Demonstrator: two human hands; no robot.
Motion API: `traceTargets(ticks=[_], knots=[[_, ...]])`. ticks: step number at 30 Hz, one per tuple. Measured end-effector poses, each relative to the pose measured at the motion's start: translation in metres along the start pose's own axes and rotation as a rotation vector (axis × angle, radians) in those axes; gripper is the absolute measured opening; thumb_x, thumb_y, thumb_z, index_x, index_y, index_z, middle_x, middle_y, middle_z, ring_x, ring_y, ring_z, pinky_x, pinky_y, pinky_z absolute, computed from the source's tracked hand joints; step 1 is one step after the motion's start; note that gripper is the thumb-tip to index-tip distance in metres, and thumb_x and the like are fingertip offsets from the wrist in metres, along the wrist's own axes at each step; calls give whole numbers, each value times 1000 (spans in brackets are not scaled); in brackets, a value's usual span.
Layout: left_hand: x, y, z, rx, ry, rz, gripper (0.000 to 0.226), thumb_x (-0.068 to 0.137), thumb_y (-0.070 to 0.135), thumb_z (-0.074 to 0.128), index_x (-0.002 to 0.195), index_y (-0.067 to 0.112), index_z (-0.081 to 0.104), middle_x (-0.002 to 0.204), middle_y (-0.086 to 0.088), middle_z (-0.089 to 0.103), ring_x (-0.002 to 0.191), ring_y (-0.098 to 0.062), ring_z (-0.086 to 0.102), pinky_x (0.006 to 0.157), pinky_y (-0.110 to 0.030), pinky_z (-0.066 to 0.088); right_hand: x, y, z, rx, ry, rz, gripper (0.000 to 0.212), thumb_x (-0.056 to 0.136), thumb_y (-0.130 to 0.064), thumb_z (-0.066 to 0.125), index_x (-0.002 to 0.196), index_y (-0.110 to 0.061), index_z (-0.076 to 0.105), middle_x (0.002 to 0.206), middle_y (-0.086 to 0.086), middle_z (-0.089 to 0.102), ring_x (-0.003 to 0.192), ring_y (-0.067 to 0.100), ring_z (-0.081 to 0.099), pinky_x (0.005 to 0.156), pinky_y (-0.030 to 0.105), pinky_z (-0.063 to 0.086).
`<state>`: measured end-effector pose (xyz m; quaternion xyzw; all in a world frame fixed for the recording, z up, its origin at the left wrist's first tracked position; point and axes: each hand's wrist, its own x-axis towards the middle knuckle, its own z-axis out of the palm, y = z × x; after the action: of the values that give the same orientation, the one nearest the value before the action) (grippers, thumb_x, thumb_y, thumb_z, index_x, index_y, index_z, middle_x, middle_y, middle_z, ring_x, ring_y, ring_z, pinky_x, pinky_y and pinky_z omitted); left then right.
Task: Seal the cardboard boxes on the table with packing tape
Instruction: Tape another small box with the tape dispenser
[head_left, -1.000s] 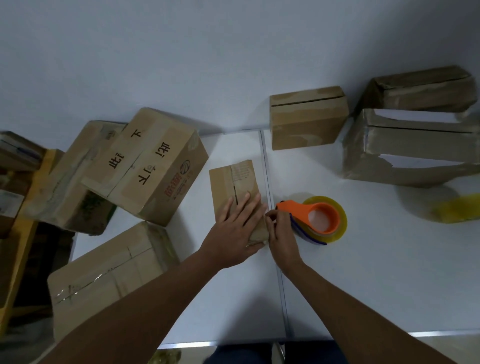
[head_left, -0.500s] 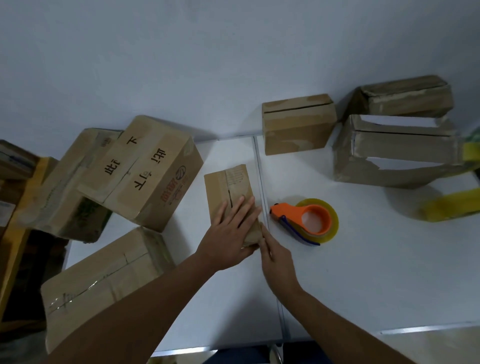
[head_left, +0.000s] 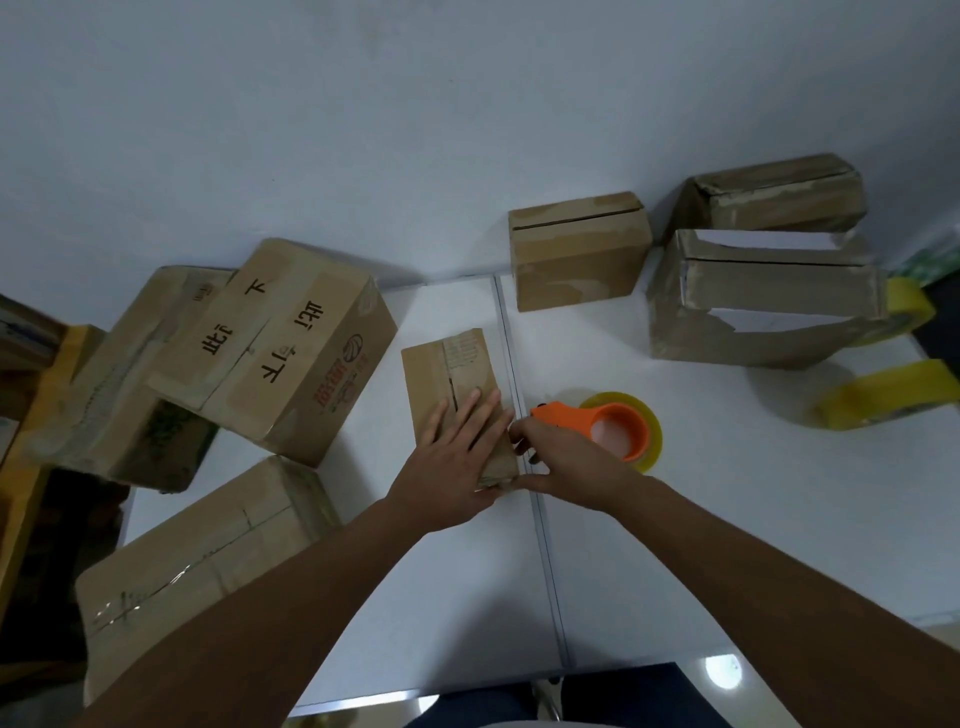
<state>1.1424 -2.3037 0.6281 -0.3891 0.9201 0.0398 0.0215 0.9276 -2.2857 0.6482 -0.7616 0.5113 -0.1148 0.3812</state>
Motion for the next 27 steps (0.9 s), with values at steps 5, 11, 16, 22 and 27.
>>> traceTargets(ticks=[5,11,16,22,27], knots=[[0,-2,1,-8,26,3,91,88,64,48,158,12,20,166,-8,12,154,-26,5,120,-55,15,7,-9,7,-37,45,-12,54,83,-28,76,123,-15,43,120,-1,51,93,5,50,73,17,47],[8,-8,-26,-328,-214,-36,97,89,75,42,160,22,4,166,9,-6,149,-4,-18,122,-41,-12,-13,-13,14,6,91,97,68,85,-35,73,139,-17,38,138,-2,46,120,12,51,92,17,40],[9,-29,-77,-831,30,-300,44,100,50,44,138,32,57,155,20,36,140,5,28,117,-25,24,-29,-26,21,-142,395,-9,53,82,-25,72,129,-14,50,129,2,50,120,19,50,99,33,46],[-45,-35,-39,-974,99,-433,28,102,28,54,127,30,66,144,22,47,135,-3,42,114,-31,35,4,-61,32,-355,256,-136,58,89,-34,62,141,-23,38,148,-5,35,139,19,28,114,41,32],[-39,-30,-18,-1134,184,-574,30,103,10,48,127,19,65,155,10,38,140,-13,35,109,-18,33,21,-62,40,38,127,189,77,94,-29,61,154,-14,16,162,1,7,147,17,16,117,28,20]])
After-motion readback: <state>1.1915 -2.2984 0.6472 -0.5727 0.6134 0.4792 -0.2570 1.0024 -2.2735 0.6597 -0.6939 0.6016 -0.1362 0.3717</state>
